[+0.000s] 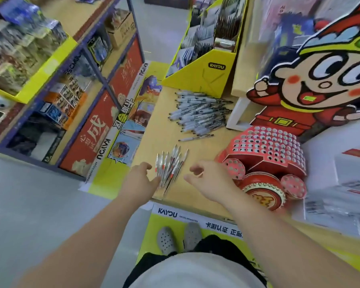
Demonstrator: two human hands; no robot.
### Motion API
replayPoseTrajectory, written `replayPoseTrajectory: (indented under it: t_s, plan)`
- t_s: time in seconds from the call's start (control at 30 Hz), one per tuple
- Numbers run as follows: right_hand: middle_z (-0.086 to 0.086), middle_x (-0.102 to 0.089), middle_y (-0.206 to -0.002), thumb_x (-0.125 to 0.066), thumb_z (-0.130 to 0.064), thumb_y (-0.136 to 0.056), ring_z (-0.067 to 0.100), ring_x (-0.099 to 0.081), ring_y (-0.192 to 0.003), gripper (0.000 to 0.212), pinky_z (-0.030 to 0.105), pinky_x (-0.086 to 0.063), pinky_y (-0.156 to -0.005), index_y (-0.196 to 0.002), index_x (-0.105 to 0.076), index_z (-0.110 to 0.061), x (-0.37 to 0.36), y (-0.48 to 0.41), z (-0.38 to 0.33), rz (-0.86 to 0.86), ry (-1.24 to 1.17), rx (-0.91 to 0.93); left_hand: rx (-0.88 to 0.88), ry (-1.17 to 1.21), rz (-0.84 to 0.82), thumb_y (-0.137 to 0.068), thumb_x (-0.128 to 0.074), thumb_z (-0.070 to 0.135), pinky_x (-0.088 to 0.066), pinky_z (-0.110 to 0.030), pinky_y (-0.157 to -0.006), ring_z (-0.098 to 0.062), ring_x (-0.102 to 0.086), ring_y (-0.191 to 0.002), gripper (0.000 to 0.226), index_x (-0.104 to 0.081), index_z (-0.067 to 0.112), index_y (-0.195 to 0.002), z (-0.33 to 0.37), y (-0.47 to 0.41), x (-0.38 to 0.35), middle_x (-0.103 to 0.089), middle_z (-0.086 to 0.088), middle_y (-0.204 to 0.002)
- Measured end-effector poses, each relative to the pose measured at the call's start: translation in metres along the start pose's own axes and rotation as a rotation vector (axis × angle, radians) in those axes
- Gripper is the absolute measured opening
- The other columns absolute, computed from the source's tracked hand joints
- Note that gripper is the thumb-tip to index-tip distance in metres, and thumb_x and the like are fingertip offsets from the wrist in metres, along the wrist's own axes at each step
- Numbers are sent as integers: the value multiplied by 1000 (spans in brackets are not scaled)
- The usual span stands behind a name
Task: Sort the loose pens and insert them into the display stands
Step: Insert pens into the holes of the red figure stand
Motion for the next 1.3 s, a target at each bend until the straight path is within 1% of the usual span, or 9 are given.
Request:
replayPoseTrajectory:
  t_s: [0.23, 0.33, 0.43, 0.5, 0.6, 0.7, 0.93, 1.07, 1.3]
  plan:
    - [0, -62, -130, -67, -47, -90, 19, -60, -112, 52, 32, -49, -92, -133, -59, -19, -49, -36, 30, -147, -86, -119, 150, 14, -126, -96, -63, 45, -50, -33, -80, -23, -54, -89, 68, -42, 8, -149, -2, -30, -26, -54, -15, -140]
    - [4, -61, -132, -66, -45, -92, 23, -59, -116, 55, 31, -47, -94, -137, -56, -15, -61, -53, 45, -151, -111, -183, 209, 60, -130, -97, -62, 44, -50, -35, -78, -26, -55, -90, 65, -44, 5, -146, -1, -44, -31, -58, -15, -132]
    - [6, -61, -132, -65, -43, -93, 24, -58, -118, 56, 34, -48, -98, -138, -55, -11, -70, -68, 58, -135, -143, -243, 223, 74, -130, -96, -63, 45, -54, -43, -78, -27, -52, -85, 33, -56, 13, -101, 0, -59, -38, -59, -9, -97]
    - [6, -61, -133, -64, -43, -94, 25, -59, -117, 55, 34, -48, -98, -137, -56, -10, -75, -78, 64, -99, -159, -279, 231, 66, -134, -94, -65, 47, -54, -44, -80, -27, -53, -79, 38, -47, 16, -82, 1, -67, -42, -51, -3, -78]
    - [6, -64, -128, -65, -42, -94, 24, -60, -115, 51, 33, -48, -97, -134, -60, -10, -82, -89, 66, -45, -195, -332, 216, 55, -120, -88, -69, 55, -50, -39, -64, -23, -55, -70, 48, -51, 10, -86, 5, -80, -43, -57, -5, -80]
    - [4, -69, -119, -70, -42, -90, 22, -63, -108, 50, 29, -49, -90, -128, -64, -10, -86, -96, 68, 27, -217, -411, 142, -3, -125, -82, -73, 60, -33, -31, -49, -15, -51, -64, 52, -48, 14, -83, 9, -90, -46, -58, -6, -82]
    - [-7, -71, -84, -78, -29, -84, 15, -69, -84, 20, 31, -56, -79, -98, -74, -15, -101, -98, 61, 182, -315, -495, -6, 18, -201, -77, -84, 39, -36, -21, -51, -1, -50, -65, 39, -53, 19, -92, 16, -108, -54, -59, 6, -82]
    - [-7, -72, -80, -79, -22, -82, 12, -69, -78, 8, 35, -58, -78, -86, -73, -23, -110, -101, 54, 222, -406, -511, -28, 63, -264, -80, -80, 31, -51, -30, -61, -12, -62, -74, 28, -57, 20, -90, 18, -114, -61, -65, 5, -84]
    - [-11, -70, -82, -77, -22, -85, 0, -65, -76, 10, 17, -48, -66, -95, -74, -22, -113, -101, 54, 276, -480, -490, -32, 120, -315, -86, -76, 23, -38, -23, -53, -9, -59, -71, 21, -57, 18, -95, 19, -119, -63, -63, 5, -83]
Point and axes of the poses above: each hand's wrist, its own y-axis away from the middle knuckle, its own x-axis out of the back of the hand, z = x × y, the point moved 6 cm from there along -y, towards the middle knuckle
